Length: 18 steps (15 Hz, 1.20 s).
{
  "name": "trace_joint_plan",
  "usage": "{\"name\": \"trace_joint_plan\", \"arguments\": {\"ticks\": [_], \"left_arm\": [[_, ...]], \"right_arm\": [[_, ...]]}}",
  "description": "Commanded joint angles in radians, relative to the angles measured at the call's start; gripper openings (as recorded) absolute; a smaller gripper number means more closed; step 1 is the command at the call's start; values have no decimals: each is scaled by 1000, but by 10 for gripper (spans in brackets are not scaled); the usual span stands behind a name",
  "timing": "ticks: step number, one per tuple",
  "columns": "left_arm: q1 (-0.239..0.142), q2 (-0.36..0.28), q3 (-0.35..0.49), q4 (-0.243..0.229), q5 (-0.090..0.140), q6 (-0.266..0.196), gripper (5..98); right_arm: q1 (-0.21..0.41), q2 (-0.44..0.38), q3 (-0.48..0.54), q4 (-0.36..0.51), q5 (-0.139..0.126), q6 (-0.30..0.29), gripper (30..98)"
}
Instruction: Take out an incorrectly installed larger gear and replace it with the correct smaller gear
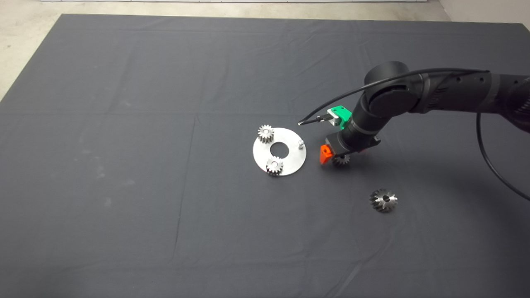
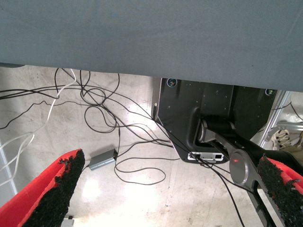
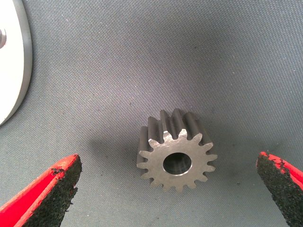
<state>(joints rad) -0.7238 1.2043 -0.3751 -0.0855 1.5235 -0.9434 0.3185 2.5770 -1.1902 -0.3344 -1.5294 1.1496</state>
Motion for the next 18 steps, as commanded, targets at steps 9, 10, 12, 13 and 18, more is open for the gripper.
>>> {"name": "trace_joint_plan", "arguments": {"ticks": [9,10,12,13,18], "left_arm": [[-2,-4,12,-14,26,1,944],[-2,-4,12,-14,26,1,944],[-2,-4,10,-14,27,2,944],[-2,-4,10,-14,27,2,944],[-2,-7,10,-14,27,2,944]], "right_arm": [[22,-11,8,-37,-113,-5,977],[21,-11,3,-38,-112,-6,964],[19,-11,3,-37,-112,-7,949],[17,-11,6,-38,-112,-7,949],[5,-8,-3,-52,-112,-7,919]]}}
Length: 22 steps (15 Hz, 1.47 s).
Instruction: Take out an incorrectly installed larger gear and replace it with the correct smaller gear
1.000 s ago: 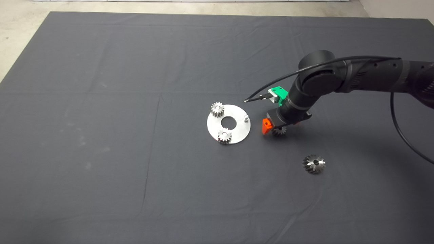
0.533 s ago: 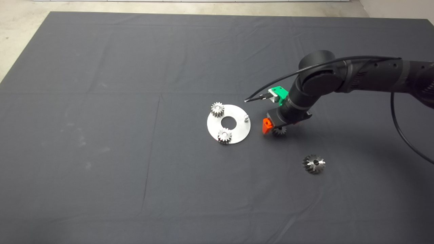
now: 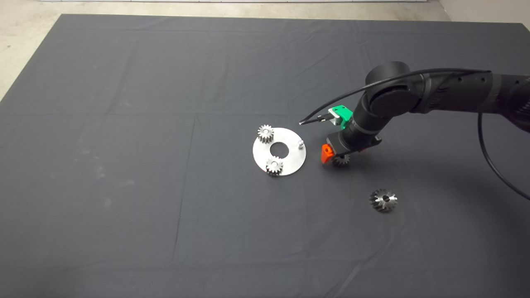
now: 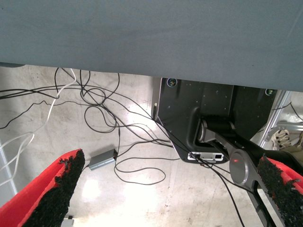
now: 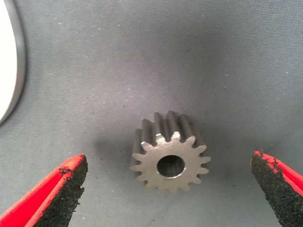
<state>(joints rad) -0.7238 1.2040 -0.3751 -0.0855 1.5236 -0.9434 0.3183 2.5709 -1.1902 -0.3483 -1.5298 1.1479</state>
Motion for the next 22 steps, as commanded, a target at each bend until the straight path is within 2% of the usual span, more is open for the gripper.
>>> {"name": "trace_joint_plan", "arguments": {"ticks": [1,9,10,11,15,16,22], "left_arm": [[-2,-11,10,-14,27,3,944],[-2,-11,9,-14,27,5,944],[-2,-11,9,-14,27,5,944],[-2,-10,9,-14,26,5,944],[-2,-8,9,-13,26,5,944],[-2,-10,9,-13,26,5,944],[-2,-8,9,-13,26,5,944]], "right_arm": [[4,-2,-3,-40,-112,-5,911],[-5,-5,-6,-52,-112,-5,910],[-5,-4,-8,-58,-112,-5,903],[-7,-5,-11,-60,-112,-5,863],[-7,-11,-26,-61,-112,-7,846],[-7,-11,-26,-63,-112,-8,810],[-7,-10,-29,-77,-112,-8,804]]}}
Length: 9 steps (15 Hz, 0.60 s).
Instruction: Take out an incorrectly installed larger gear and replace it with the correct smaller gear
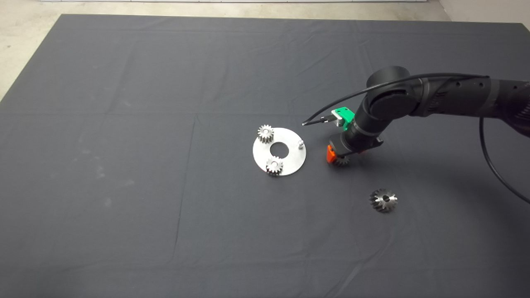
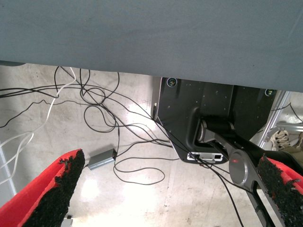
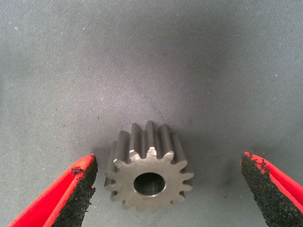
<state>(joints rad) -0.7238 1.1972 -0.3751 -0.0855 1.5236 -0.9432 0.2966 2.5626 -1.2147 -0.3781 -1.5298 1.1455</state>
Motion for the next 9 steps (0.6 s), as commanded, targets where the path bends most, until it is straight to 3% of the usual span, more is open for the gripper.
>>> {"name": "trace_joint_plan", "arguments": {"ticks": [1,3,9], "left_arm": [[-2,-1,8,-13,27,4,944],[-2,-1,7,-13,26,4,944],[-2,0,8,-13,26,4,944]], "right_arm": [[15,4,-6,-47,-112,-6,804],[15,9,-6,-47,-112,-4,801],[16,9,-6,-47,-111,-4,705]]}}
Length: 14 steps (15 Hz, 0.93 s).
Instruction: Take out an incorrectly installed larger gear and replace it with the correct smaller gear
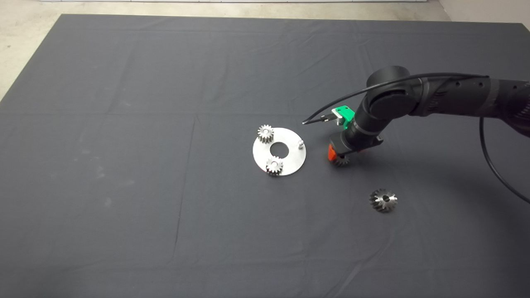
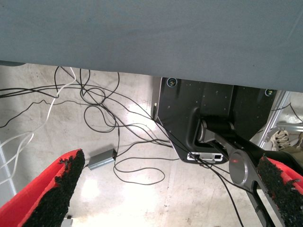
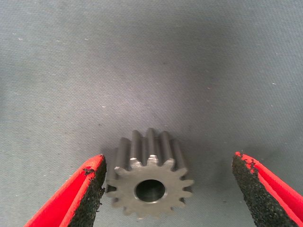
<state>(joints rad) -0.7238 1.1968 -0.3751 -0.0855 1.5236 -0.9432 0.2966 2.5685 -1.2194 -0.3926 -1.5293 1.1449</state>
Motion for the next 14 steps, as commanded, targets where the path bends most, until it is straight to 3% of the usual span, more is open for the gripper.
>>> {"name": "trace_joint_plan", "arguments": {"ticks": [1,14], "left_arm": [[-2,1,7,-13,26,4,944],[-2,-2,6,-13,27,7,944]], "right_arm": [[16,2,-1,-32,-111,-4,705],[18,-4,-3,-32,-110,-4,553]]}}
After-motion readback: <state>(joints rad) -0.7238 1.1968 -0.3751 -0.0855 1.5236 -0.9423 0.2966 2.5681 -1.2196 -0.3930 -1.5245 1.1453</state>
